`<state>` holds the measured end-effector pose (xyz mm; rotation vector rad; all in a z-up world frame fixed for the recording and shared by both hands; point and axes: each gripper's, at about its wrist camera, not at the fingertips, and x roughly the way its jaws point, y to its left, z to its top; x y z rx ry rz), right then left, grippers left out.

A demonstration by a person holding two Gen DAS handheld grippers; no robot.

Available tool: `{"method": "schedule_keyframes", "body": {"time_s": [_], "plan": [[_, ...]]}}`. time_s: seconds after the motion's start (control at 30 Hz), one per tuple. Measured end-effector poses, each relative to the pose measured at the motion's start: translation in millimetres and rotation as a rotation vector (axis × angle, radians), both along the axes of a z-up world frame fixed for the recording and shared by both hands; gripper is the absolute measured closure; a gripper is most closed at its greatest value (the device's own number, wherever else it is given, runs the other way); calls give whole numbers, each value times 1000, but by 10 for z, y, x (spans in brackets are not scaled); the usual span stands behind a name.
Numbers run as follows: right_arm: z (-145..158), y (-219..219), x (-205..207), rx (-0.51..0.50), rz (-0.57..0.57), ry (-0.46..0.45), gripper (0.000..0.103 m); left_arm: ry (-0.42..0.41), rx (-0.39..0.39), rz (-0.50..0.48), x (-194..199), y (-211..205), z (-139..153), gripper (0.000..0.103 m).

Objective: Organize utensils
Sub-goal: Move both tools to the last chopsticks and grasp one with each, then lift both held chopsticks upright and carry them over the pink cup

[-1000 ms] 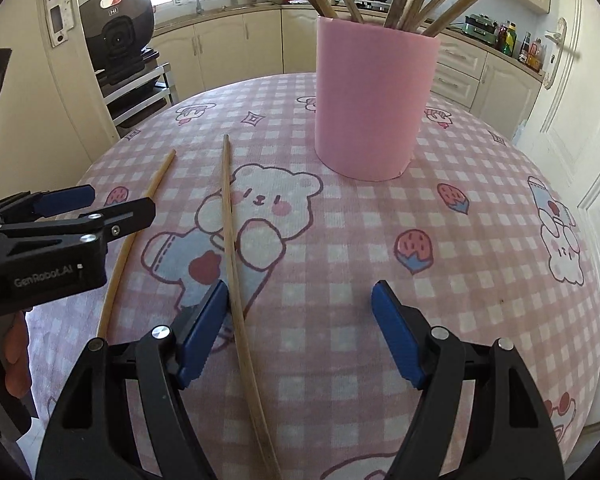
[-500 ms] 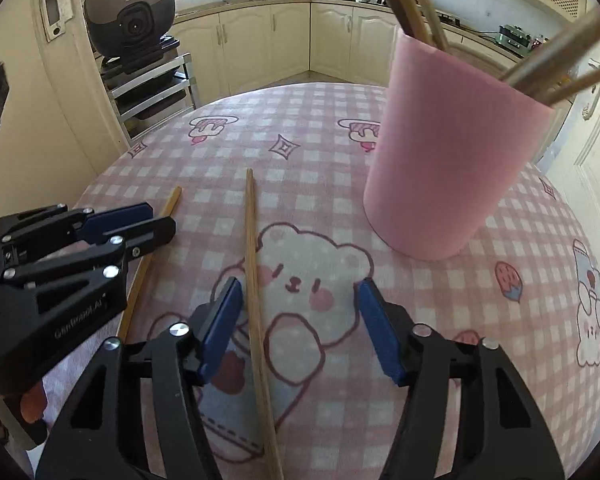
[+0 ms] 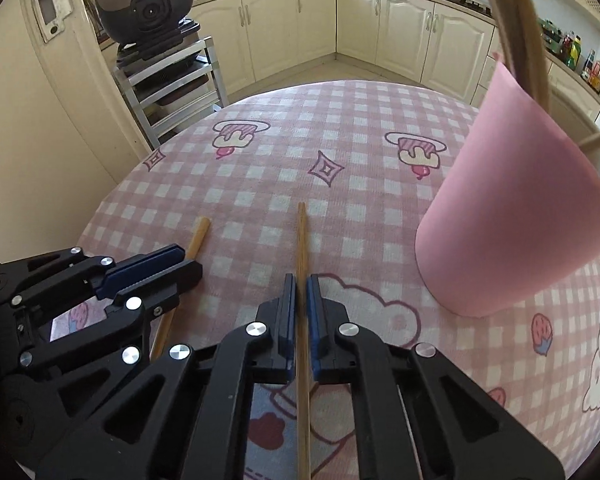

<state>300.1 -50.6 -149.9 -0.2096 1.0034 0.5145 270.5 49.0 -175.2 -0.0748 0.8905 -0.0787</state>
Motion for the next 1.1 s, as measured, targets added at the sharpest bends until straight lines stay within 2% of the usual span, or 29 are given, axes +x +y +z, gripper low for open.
{"method": "schedule_keyframes", "body": {"time_s": [0.13,0.23,0.4,0.53,0.77,0.93,1.1], "plan": [[84,-152,-140,73,-13,7,99,1,4,-17,-7,-41,9,96],[224,-289,-261,120,-21,-11,99,11,-27,-24,-9,-56,32,97],[555,-557,-444,225,-46,-72,99,-23,-60,-47,-128,-125,265,97],[870,-754,-625,311,-70,-147,99,-89,-87,-75,-282,-188,593,97],[1367,-988,-944,404,-95,-336,99,-256,-122,-135,-670,-322,1264,97],[1456,-1026,-1113,446,-89,-406,98,-357,-136,-169,-940,-408,1567,97],[1461,-1030,-1219,459,-93,-430,98,-401,-132,-196,-1085,-501,1697,97]]}}
